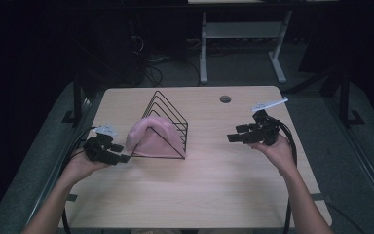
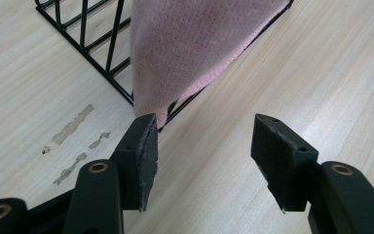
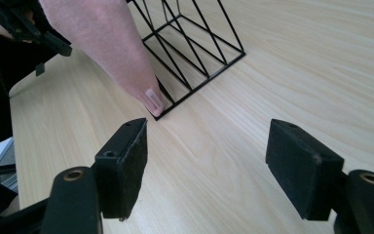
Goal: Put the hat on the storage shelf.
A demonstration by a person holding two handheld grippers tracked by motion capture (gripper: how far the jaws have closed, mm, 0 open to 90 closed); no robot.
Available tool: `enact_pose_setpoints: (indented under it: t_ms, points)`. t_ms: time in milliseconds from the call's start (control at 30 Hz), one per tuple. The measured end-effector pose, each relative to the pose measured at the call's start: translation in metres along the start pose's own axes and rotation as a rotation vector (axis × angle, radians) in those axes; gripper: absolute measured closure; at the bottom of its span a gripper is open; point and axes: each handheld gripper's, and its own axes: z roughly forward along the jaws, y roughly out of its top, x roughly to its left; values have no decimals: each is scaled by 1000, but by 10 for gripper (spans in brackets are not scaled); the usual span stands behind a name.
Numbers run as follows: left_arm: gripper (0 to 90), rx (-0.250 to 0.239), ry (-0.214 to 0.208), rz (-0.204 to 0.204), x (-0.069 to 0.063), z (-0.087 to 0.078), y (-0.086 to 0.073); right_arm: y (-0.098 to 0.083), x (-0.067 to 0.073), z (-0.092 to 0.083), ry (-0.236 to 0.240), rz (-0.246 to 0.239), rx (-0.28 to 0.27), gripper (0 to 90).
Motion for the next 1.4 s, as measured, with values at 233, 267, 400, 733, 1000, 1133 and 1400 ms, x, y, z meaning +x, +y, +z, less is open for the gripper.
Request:
enact_pose_setpoints:
  t_ms: [233,267,400,733,1000,1133,1400]
  points:
    - [408,2,0,-1,-2,1,-2,-14,-5,-6,-22,21,1,312]
    - [405,-2,0,-6,-3,1,-3,-16,-6,-6,-25,26,-3,312]
    - [392,2,3,0,-3,1,-4,-23,-9,-9,-30,37,-1,311]
    - [342,-8,11,-16,-7,2,-7,-47,-17,-13,-52,78,5,307]
    - [320,-2,12,-11,-9,5,-11,-67,-21,-20,-67,115,-2,307]
    - [312,0,11,-11,-10,6,-14,-76,-22,-23,-74,121,0,307]
    - [303,-22,15,-23,-17,7,-20,-96,-18,-32,-94,147,-6,303]
